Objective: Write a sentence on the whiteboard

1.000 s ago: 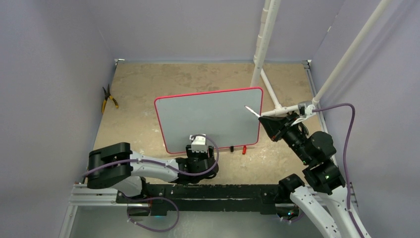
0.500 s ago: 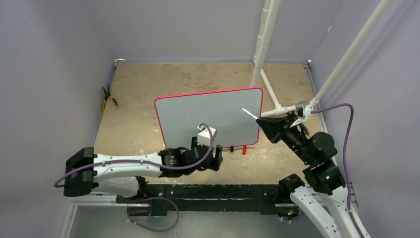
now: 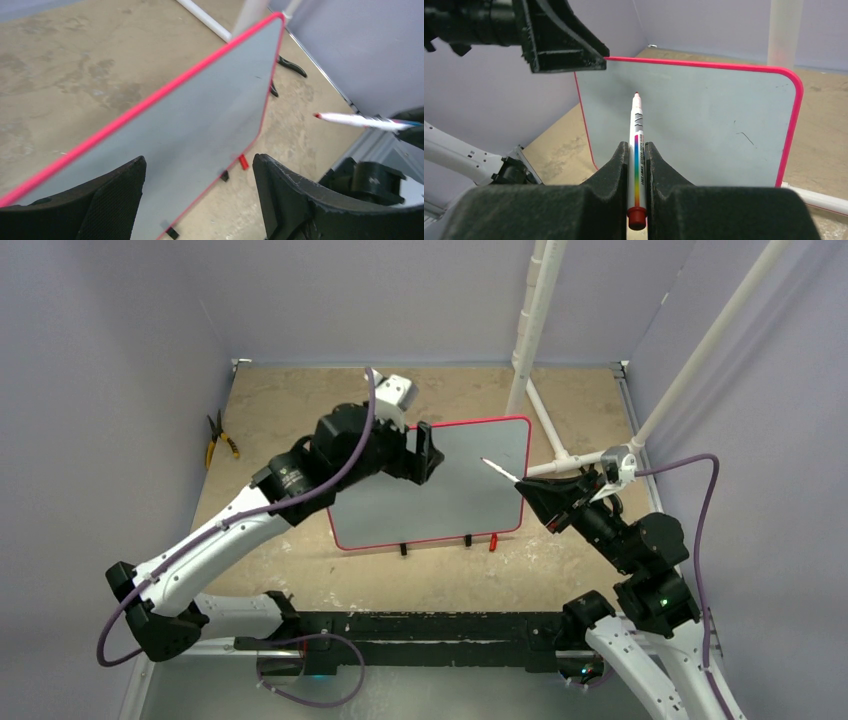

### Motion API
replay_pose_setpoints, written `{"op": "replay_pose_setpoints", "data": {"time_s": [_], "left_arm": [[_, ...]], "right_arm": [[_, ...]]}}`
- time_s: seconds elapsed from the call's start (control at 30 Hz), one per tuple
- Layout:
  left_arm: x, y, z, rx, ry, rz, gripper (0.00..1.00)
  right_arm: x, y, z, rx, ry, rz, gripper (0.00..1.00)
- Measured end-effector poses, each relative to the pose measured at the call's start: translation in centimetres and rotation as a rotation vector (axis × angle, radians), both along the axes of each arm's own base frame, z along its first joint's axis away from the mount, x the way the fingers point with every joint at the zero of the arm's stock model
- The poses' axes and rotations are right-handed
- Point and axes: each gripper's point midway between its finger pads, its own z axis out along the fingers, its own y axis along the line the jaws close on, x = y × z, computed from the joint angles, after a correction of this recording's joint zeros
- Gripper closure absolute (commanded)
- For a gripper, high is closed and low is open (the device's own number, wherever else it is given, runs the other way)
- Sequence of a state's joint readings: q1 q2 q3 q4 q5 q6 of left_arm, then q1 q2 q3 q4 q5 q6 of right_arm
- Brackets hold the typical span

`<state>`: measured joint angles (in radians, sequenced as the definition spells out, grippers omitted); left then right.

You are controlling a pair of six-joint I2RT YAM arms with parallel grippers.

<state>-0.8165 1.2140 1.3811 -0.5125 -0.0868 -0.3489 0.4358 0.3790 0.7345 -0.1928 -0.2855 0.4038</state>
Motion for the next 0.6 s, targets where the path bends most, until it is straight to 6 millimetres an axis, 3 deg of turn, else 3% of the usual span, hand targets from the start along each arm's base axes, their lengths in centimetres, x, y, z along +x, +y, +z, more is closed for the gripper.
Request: {"op": "replay_pose_setpoints", "data": {"time_s": [0.37,0.6], "left_arm": [[7.8,10.3,0.6,-0.047,0.011,0.174,0.21],[8.0,16.6,-0.8,-0.082,0.008,0.325,0.20]], "right_arm": [[0.2,1.4,-0.6,-0.010,0.003,0.074,1.00],[1.1,1.9,-0.7,0.002,0.008,0.078,1.00]]}}
